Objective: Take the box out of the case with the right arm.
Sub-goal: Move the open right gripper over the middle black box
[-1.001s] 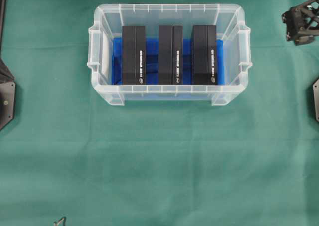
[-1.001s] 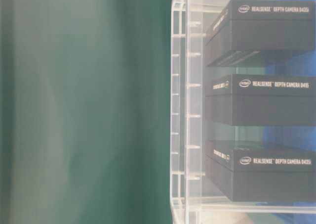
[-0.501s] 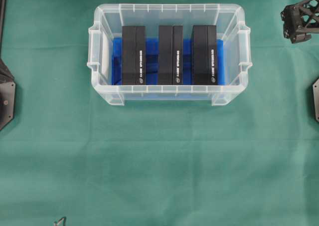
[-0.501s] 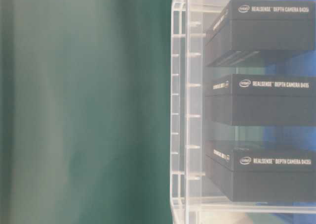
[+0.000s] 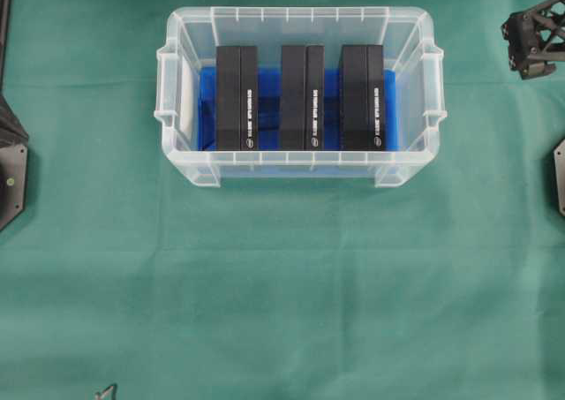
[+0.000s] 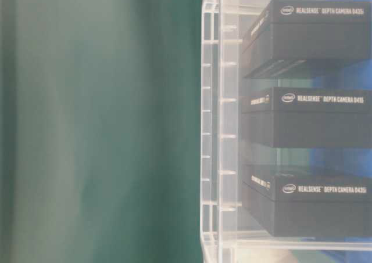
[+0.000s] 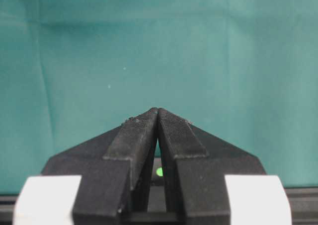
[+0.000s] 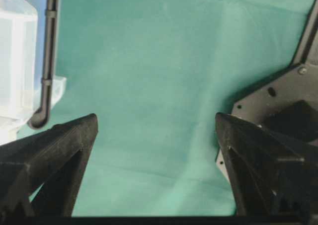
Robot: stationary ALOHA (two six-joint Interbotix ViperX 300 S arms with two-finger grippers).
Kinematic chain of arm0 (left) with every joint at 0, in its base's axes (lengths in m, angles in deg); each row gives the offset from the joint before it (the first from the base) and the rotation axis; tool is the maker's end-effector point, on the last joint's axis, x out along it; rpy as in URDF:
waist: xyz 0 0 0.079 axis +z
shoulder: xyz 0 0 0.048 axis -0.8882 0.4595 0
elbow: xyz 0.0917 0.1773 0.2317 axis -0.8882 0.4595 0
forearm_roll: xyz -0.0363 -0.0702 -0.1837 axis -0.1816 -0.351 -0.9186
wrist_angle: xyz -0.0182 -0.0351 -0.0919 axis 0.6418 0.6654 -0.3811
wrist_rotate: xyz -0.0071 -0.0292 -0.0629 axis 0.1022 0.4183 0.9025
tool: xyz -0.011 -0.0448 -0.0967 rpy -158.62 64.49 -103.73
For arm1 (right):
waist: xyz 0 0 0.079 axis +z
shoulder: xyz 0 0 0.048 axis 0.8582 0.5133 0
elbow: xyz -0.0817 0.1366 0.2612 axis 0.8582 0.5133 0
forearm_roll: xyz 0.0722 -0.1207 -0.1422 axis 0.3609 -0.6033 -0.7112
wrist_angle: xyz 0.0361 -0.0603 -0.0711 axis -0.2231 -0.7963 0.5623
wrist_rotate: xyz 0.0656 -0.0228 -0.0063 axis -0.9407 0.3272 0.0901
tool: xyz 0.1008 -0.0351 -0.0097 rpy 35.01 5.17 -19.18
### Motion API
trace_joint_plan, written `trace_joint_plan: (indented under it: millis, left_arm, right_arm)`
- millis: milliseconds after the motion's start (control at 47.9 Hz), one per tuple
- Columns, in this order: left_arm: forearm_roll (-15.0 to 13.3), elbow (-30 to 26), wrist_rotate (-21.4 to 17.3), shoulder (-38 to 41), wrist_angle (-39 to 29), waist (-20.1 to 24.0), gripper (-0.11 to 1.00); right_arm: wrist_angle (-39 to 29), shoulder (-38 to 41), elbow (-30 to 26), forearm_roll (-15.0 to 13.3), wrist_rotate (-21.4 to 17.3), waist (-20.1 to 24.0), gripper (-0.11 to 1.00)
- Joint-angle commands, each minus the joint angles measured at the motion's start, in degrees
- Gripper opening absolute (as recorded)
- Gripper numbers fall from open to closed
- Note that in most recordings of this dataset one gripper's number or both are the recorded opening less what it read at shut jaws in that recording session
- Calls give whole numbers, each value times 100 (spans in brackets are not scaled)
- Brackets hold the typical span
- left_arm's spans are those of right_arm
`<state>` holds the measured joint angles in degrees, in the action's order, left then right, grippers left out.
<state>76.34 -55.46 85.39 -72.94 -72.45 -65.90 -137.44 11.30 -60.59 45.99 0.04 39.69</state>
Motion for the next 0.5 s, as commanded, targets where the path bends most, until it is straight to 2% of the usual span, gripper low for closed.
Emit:
trace_joint_plan:
  millis: [0,104,230,480]
  left_arm:
    - [18,-141,9,9,18,26,2]
    - [26,-141,9,0,18,26,2]
    - [26,-141,-9,0,-18,26,2]
    - [26,-149,0,18,-202,26,2]
  right_arm:
    - [-9,-18,-70,-18,-18,-18,94]
    - [35,26,-123,44,-53,-18,94]
    - [176,281,-290,185,-281,-9,94]
    - [765,1477,-1222,185,-615,343,94]
